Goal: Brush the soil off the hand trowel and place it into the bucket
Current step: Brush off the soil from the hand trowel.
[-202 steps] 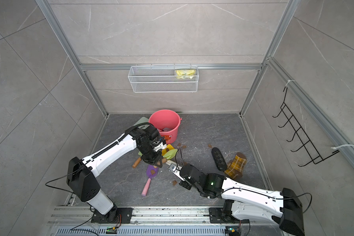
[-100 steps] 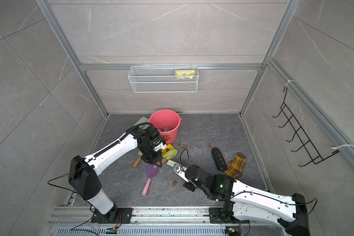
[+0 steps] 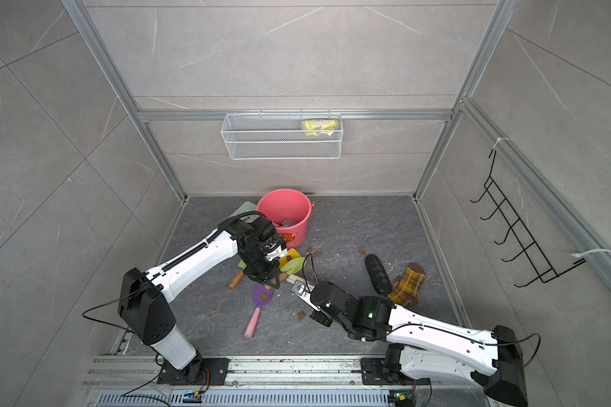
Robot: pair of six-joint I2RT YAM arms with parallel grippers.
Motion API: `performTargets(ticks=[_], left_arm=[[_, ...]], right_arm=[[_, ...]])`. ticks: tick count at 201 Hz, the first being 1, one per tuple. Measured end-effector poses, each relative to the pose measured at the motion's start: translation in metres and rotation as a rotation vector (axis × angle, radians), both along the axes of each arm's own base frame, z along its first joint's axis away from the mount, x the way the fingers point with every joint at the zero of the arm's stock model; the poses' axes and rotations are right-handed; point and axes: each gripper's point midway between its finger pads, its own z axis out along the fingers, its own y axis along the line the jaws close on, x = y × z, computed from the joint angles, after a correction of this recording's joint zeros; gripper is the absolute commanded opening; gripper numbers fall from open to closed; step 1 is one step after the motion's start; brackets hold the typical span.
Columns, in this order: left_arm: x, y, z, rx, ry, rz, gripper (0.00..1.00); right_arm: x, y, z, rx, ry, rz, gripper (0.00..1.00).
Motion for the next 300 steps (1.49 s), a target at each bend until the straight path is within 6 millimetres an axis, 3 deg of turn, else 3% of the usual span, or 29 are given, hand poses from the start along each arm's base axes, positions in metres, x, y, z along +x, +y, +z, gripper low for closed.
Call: performTargets(ticks=[58, 120, 181, 231, 300], left_arm=[[-0.004, -0.004, 0.003, -0.025, 0.020, -0.005, 0.00], [0.002, -0.005, 0.005, -0.043, 0.015, 0.010, 0.00], [0.003, -0.013, 0.016, -0.111, 0.032, 0.015, 0.00], [-0.008, -0.017, 0.022, -0.147, 0.097, 0.010, 0.00], [-0.004, -0.014, 0.025, -0.128, 0.070, 0.004, 0.00]], right_arm=[[0.008, 0.000, -0.005, -0.004, 0.005, -0.027, 0.00], [0.000, -0.014, -0.016, 0.014, 0.049, -0.072, 0.00], [-0.015, -0.003, 0.004, 0.096, 0.010, 0.029, 0.00], [-0.003, 0.002, 0.007, 0.062, -0.067, 0.030, 0.00], [0.010, -0.013, -0.001, -0.013, -0.107, -0.071, 0.00]])
